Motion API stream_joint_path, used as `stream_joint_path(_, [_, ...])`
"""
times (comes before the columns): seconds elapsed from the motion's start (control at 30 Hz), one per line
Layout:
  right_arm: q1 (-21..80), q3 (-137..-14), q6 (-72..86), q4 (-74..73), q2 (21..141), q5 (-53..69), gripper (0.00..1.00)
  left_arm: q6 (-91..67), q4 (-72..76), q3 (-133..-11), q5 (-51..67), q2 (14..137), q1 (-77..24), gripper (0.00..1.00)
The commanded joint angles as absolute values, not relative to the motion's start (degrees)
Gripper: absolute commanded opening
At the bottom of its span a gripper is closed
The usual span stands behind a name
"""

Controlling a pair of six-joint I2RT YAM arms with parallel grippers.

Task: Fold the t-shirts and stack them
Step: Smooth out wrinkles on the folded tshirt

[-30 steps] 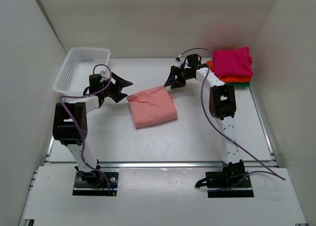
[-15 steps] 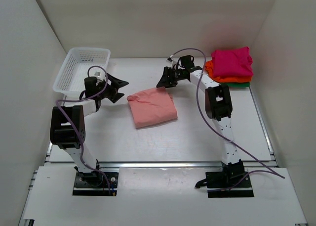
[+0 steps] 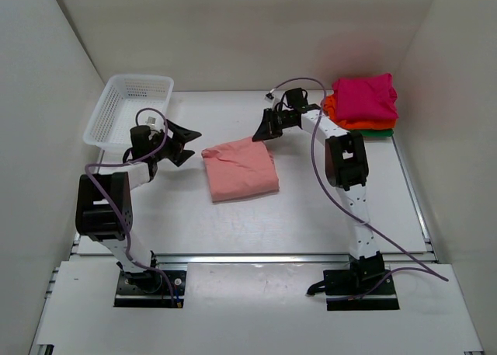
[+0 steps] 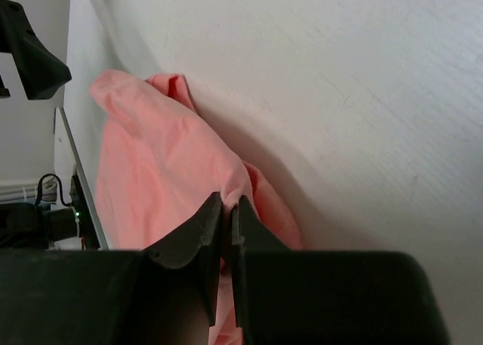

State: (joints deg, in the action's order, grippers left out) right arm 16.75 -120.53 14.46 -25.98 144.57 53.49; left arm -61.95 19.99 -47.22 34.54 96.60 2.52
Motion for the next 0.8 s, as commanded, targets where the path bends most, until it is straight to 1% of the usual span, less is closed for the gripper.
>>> stream_joint_path(0.0, [16.4,-118.9,14.0,-25.8,135.8,52.7,0.0,-61.7,21.5,-46.1,35.2,92.6,3.0,0.99])
stream_joint_path(0.23, [16.4,-118.0,14.6,-25.6,130.4,51.9,0.0,-61.5,22.1,-45.3,35.1,91.7,1.9,0.99])
stream_joint_path(0.3, [16.3,-116.0,15.4,-24.5,128.3,51.3,0.0,-61.8,22.2,-44.8,35.1,91.6,1.9,0.99])
stream_joint_path(0.43, [15.5,-108.8,17.7,-21.4,124.0,49.2,0.0,-62.0,22.9,-44.6,35.2,91.4,2.0,0.99])
stream_joint_path(0.5, [14.2,-105.0,19.9,-17.2,122.5,49.8,0.0,-61.8,23.4,-44.7,35.3,91.7,2.0,0.99])
stream_joint_path(0.53, [13.9,-102.0,21.2,-16.0,122.3,50.2,0.0,-62.1,23.5,-44.9,35.2,91.7,1.9,0.99])
stream_joint_path(0.57, [13.1,-101.6,22.0,-13.6,122.0,50.9,0.0,-62.3,23.6,-44.9,35.2,91.5,1.9,0.99])
stream_joint_path(0.73, [10.5,-92.0,28.3,-2.2,120.9,48.3,0.0,-62.5,24.1,-45.7,35.2,92.8,1.1,0.99])
stream_joint_path(0.77, [10.4,-90.8,29.8,-1.8,121.1,47.8,0.0,-62.1,24.0,-46.1,35.3,93.2,1.0,0.99])
